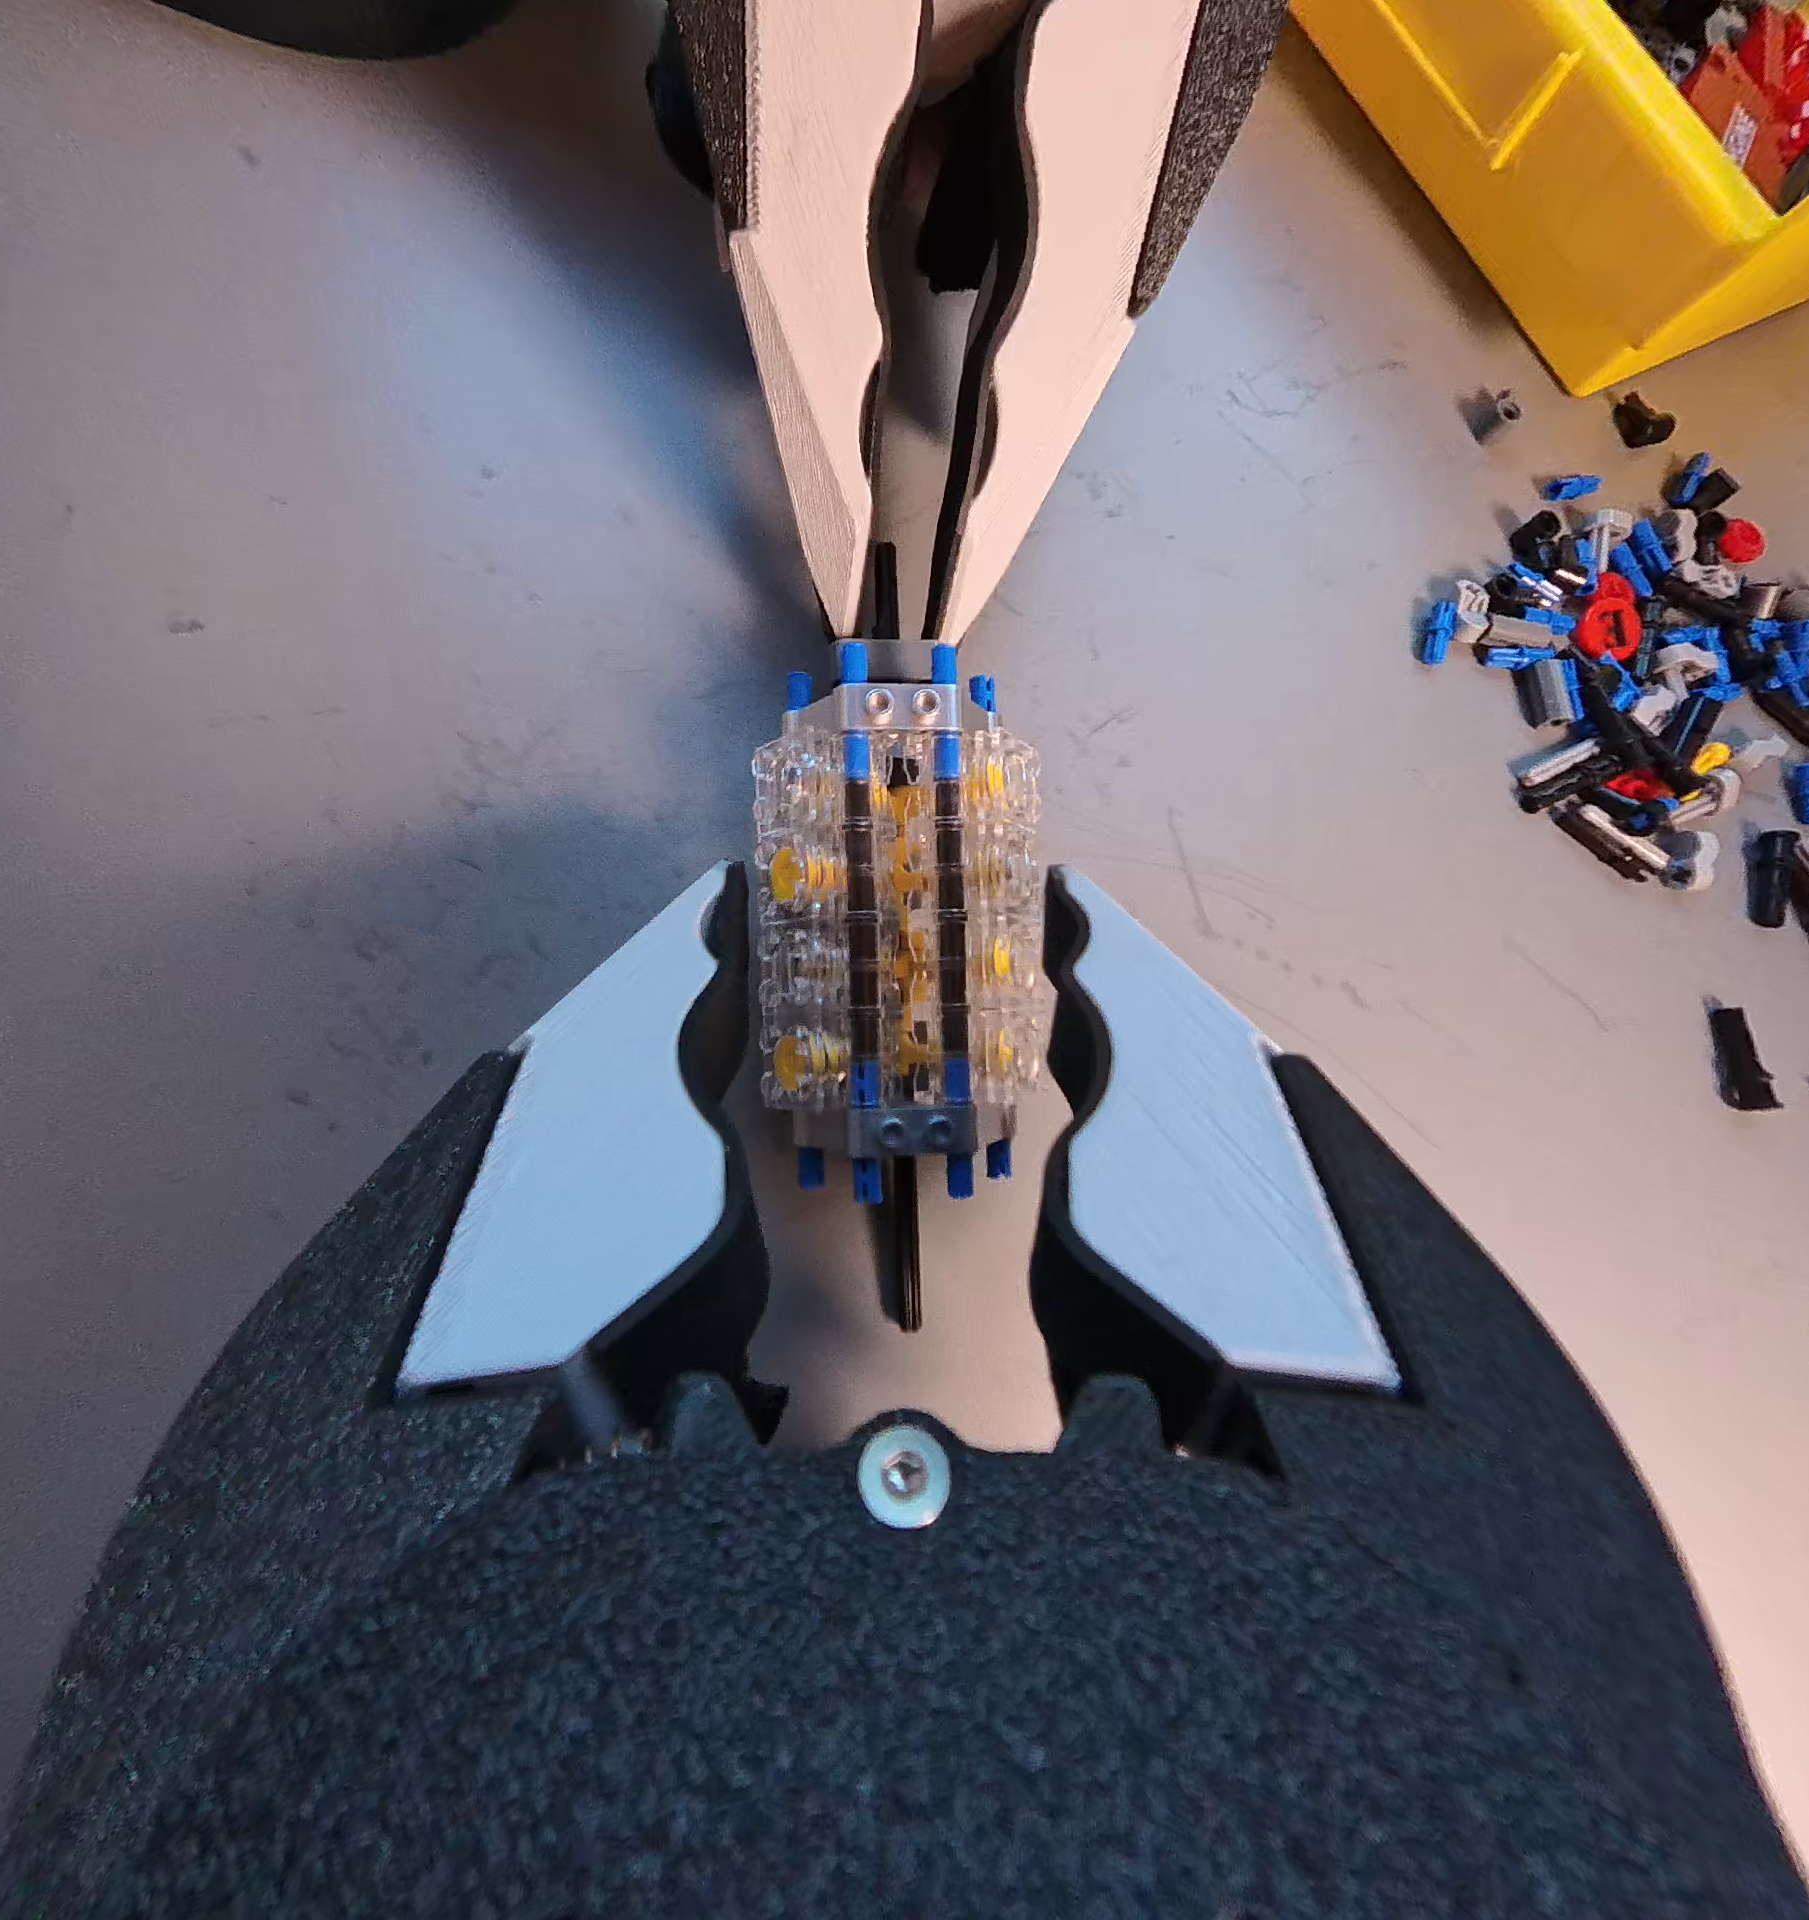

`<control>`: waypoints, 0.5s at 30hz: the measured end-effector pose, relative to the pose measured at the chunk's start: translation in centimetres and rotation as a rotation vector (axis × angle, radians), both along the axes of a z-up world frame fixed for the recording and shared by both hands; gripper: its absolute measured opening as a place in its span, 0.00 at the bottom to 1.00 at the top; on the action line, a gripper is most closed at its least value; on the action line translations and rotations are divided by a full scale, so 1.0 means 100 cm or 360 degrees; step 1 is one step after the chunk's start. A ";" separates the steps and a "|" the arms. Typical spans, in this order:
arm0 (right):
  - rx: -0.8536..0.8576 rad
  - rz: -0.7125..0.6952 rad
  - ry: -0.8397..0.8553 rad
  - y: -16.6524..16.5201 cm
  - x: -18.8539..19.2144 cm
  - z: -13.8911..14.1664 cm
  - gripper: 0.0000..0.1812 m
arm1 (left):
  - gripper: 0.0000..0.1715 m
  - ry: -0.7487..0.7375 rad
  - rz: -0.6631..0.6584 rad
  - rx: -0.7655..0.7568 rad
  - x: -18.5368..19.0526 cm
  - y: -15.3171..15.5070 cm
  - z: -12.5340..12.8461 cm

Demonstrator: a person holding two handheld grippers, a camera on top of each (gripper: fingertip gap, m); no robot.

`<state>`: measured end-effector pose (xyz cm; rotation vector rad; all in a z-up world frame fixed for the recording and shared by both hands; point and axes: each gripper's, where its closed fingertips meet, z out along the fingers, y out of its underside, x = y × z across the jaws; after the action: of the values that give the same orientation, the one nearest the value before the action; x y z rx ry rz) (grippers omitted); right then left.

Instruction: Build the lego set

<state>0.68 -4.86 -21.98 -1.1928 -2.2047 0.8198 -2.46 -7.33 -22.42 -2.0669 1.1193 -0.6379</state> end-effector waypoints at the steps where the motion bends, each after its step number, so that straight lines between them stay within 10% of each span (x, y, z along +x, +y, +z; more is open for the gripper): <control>1: 0.0002 0.0007 0.0005 -0.001 -0.001 0.000 0.29 | 0.07 0.0013 -0.0001 0.0007 0.001 0.000 -0.001; 15: -0.0094 -0.0009 -0.0010 -0.009 -0.004 -0.001 0.29 | 0.04 0.0031 -0.0008 -0.0003 -0.004 -0.004 0.003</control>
<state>0.23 -5.74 -22.06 -1.2303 -2.1949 0.8859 -2.84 -7.71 -22.13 -2.0770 1.1354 -0.6227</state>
